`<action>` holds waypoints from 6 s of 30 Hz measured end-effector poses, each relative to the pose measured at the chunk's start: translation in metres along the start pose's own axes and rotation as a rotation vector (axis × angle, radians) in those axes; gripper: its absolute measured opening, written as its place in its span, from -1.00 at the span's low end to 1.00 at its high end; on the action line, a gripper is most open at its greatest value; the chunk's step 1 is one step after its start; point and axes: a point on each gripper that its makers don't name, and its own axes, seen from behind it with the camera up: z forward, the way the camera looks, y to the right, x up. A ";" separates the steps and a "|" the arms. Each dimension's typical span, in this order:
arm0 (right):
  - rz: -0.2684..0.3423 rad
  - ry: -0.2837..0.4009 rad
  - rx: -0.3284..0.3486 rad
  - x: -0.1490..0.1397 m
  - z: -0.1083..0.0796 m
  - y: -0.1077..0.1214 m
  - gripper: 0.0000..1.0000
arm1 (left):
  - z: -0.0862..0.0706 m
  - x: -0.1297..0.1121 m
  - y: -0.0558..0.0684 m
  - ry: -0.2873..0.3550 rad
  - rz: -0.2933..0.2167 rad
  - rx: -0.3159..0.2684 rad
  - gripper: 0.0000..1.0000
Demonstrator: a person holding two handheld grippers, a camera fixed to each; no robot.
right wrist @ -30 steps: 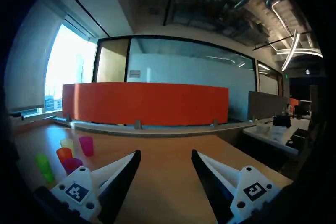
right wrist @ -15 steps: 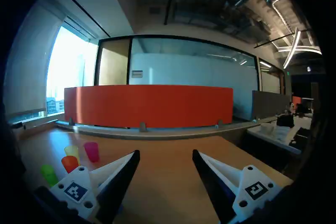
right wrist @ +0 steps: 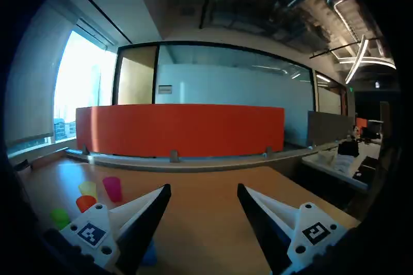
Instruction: Pour water
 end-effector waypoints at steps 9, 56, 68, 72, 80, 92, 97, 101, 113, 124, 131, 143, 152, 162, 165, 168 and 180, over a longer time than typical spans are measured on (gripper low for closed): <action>-0.016 -0.005 -0.016 -0.003 0.000 0.004 1.00 | 0.008 -0.014 -0.001 -0.002 -0.006 -0.004 0.74; -0.032 -0.004 -0.006 -0.002 -0.006 0.007 1.00 | 0.022 -0.048 0.005 -0.092 0.019 -0.007 0.74; -0.061 0.032 -0.012 -0.002 -0.012 0.015 0.99 | 0.022 -0.049 0.005 -0.093 0.020 -0.008 0.85; -0.072 0.061 -0.011 -0.004 -0.010 0.016 1.00 | 0.022 -0.049 0.005 -0.093 0.020 -0.008 0.85; -0.065 0.115 0.034 -0.013 -0.002 0.005 0.99 | 0.021 -0.050 0.005 -0.093 0.020 -0.007 0.85; -0.010 0.130 0.095 -0.045 0.012 -0.005 0.99 | 0.020 -0.050 0.005 -0.093 0.020 -0.007 0.85; -0.006 0.112 0.100 -0.059 0.019 -0.004 1.00 | 0.021 -0.050 0.004 -0.093 0.020 -0.007 0.85; -0.004 0.105 0.098 -0.065 0.024 -0.005 0.99 | 0.021 -0.050 0.004 -0.093 0.020 -0.007 0.85; -0.006 0.082 0.105 -0.085 0.030 -0.006 1.00 | 0.021 -0.050 0.004 -0.093 0.020 -0.007 0.85; 0.006 0.052 0.105 -0.093 0.034 -0.006 0.99 | 0.021 -0.050 0.004 -0.093 0.020 -0.007 0.85; 0.006 0.052 0.109 -0.094 0.033 -0.007 1.00 | 0.020 -0.050 0.003 -0.093 0.020 -0.007 0.85; 0.006 0.052 0.111 -0.094 0.032 -0.008 0.99 | 0.020 -0.050 0.003 -0.093 0.020 -0.007 0.85; 0.007 0.050 0.116 -0.096 0.031 -0.009 1.00 | 0.020 -0.050 0.003 -0.093 0.020 -0.007 0.85; 0.007 0.049 0.116 -0.096 0.032 -0.009 1.00 | 0.020 -0.050 0.004 -0.093 0.020 -0.007 0.85; 0.007 0.049 0.116 -0.096 0.032 -0.009 1.00 | 0.020 -0.050 0.004 -0.093 0.020 -0.007 0.85; 0.007 0.049 0.116 -0.096 0.031 -0.009 1.00 | 0.020 -0.050 0.004 -0.093 0.020 -0.007 0.85; 0.007 0.049 0.116 -0.096 0.032 -0.008 1.00 | 0.021 -0.050 0.003 -0.093 0.020 -0.007 0.85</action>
